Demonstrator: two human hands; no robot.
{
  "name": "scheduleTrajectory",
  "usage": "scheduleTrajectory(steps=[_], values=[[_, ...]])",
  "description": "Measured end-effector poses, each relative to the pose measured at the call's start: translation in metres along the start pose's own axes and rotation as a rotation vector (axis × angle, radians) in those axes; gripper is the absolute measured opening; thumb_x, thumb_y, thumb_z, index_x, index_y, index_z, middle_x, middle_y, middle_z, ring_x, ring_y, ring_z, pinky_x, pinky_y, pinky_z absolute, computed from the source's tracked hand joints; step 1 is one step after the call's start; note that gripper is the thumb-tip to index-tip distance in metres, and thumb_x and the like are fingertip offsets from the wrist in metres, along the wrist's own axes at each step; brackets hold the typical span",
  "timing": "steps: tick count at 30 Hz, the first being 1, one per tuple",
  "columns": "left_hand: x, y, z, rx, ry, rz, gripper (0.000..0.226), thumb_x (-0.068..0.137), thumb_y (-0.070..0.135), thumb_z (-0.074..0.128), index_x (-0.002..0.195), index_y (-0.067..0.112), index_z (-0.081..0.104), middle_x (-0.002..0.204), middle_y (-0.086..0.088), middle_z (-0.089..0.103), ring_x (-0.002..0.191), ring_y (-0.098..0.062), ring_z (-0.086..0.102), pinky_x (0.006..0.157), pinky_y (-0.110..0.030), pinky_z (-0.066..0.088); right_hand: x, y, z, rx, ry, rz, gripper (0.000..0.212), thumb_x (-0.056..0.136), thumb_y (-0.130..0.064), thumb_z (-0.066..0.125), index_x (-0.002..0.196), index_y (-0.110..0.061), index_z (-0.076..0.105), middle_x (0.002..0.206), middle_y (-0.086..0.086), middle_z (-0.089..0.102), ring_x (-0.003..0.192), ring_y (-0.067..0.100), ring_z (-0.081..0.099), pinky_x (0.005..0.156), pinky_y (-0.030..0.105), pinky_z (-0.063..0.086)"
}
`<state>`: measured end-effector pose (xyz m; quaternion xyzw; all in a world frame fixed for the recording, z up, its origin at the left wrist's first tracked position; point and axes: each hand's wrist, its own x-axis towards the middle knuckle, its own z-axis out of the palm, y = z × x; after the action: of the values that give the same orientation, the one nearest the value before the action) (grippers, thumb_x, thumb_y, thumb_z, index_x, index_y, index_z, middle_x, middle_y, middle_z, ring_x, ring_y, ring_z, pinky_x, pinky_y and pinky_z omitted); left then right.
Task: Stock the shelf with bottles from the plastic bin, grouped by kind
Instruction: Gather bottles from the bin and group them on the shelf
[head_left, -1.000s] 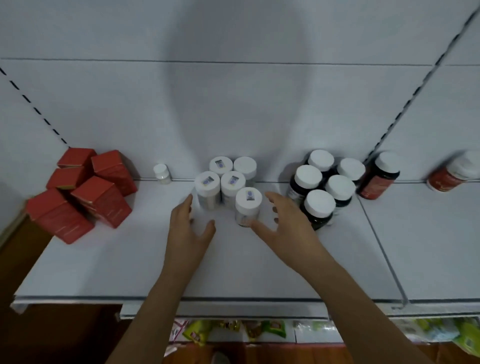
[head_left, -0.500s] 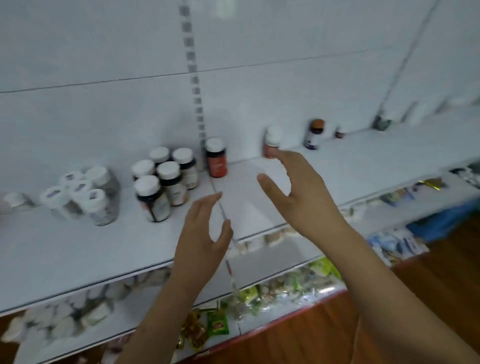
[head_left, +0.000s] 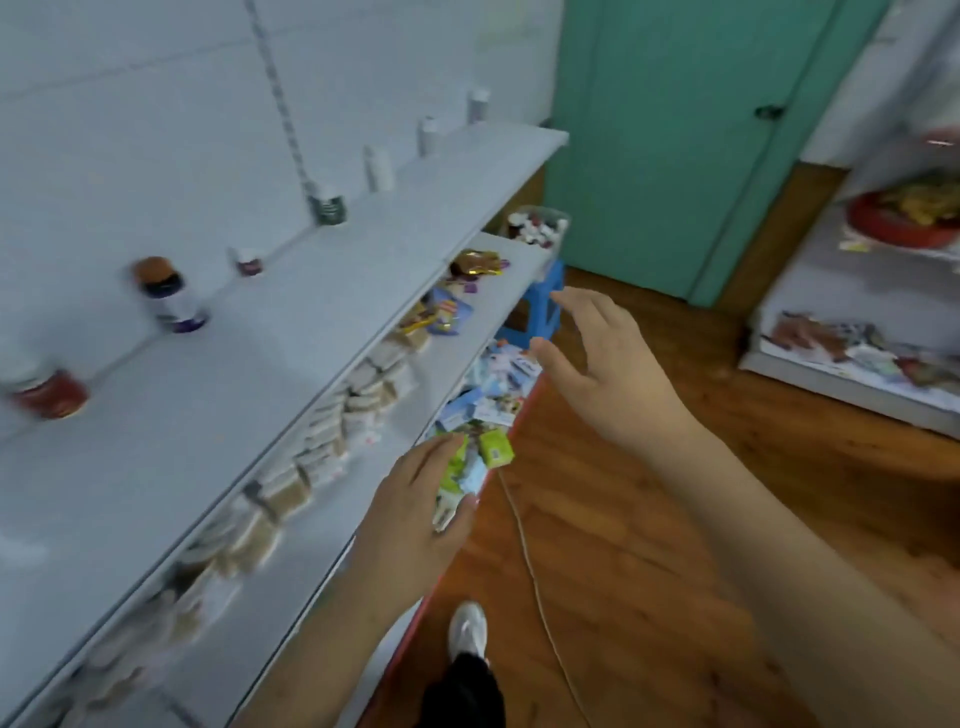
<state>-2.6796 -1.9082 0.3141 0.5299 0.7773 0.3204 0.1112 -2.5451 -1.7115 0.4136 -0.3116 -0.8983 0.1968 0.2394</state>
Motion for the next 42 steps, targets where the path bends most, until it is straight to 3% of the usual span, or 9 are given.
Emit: scheduleTrajectory(steps=[4, 11, 17, 23, 28, 36, 42], values=[[0.07, 0.002, 0.04, 0.029, -0.128, 0.11, 0.067, 0.088, 0.057, 0.036, 0.149, 0.029, 0.038, 0.147, 0.015, 0.038, 0.135, 0.0, 0.036, 0.108, -0.011, 0.024, 0.026, 0.066, -0.015, -0.106, 0.022, 0.127, 0.061, 0.099, -0.051, 0.046, 0.148, -0.017, 0.037, 0.153, 0.0, 0.037, 0.142, 0.018, 0.029, 0.114, 0.03, 0.024], [0.202, -0.008, 0.075, 0.026, -0.263, 0.193, 0.069, 0.088, 0.063, 0.031, 0.15, 0.032, 0.033, 0.15, 0.011, 0.038, 0.136, -0.008, 0.038, 0.111, -0.035, 0.039, 0.123, 0.138, -0.029, -0.211, -0.023, 0.204, 0.063, 0.1, -0.053, 0.042, 0.153, -0.021, 0.029, 0.157, -0.002, 0.032, 0.145, 0.016, 0.025, 0.117, 0.034, 0.024], [0.297, -0.004, 0.11, 0.003, -0.354, 0.209, 0.071, 0.088, 0.066, 0.028, 0.152, 0.036, 0.026, 0.155, 0.014, 0.031, 0.142, -0.005, 0.027, 0.115, -0.036, 0.033, 0.192, 0.19, -0.033, -0.233, -0.038, 0.234, 0.065, 0.1, -0.055, 0.04, 0.153, -0.02, 0.029, 0.158, -0.002, 0.031, 0.146, 0.016, 0.023, 0.117, 0.037, 0.025], [0.381, 0.014, 0.159, 0.005, -0.441, 0.233, 0.064, 0.097, 0.056, 0.042, 0.154, 0.037, 0.02, 0.158, 0.015, 0.024, 0.145, -0.005, 0.022, 0.118, -0.032, 0.027, 0.231, 0.268, -0.033, -0.192, -0.022, 0.326, 0.066, 0.1, -0.056, 0.04, 0.153, -0.018, 0.029, 0.158, -0.001, 0.032, 0.146, 0.016, 0.024, 0.119, 0.039, 0.027], [0.47, 0.03, 0.201, 0.007, -0.444, 0.225, 0.07, 0.09, 0.066, 0.03, 0.152, 0.036, 0.024, 0.155, 0.014, 0.03, 0.143, -0.005, 0.026, 0.116, -0.037, 0.032, 0.282, 0.356, -0.041, -0.172, -0.056, 0.354, 0.069, 0.098, -0.059, 0.037, 0.154, -0.02, 0.027, 0.158, -0.003, 0.03, 0.147, 0.016, 0.022, 0.119, 0.04, 0.027], [0.645, 0.076, 0.275, 0.02, -0.354, 0.084, 0.074, 0.086, 0.067, 0.032, 0.149, 0.027, 0.036, 0.147, 0.004, 0.043, 0.136, -0.014, 0.04, 0.11, -0.042, 0.041, 0.404, 0.509, -0.087, -0.118, -0.12, 0.312, 0.07, 0.098, -0.06, 0.037, 0.155, -0.023, 0.022, 0.159, -0.004, 0.028, 0.146, 0.017, 0.022, 0.118, 0.039, 0.028], [0.757, 0.105, 0.311, 0.002, -0.282, -0.005, 0.071, 0.087, 0.063, 0.039, 0.149, 0.027, 0.035, 0.144, 0.006, 0.044, 0.129, -0.013, 0.043, 0.105, -0.036, 0.043, 0.499, 0.603, -0.105, -0.091, -0.264, 0.226, 0.072, 0.097, -0.063, 0.034, 0.155, -0.023, 0.019, 0.159, -0.003, 0.026, 0.145, 0.017, 0.025, 0.117, 0.039, 0.029]])
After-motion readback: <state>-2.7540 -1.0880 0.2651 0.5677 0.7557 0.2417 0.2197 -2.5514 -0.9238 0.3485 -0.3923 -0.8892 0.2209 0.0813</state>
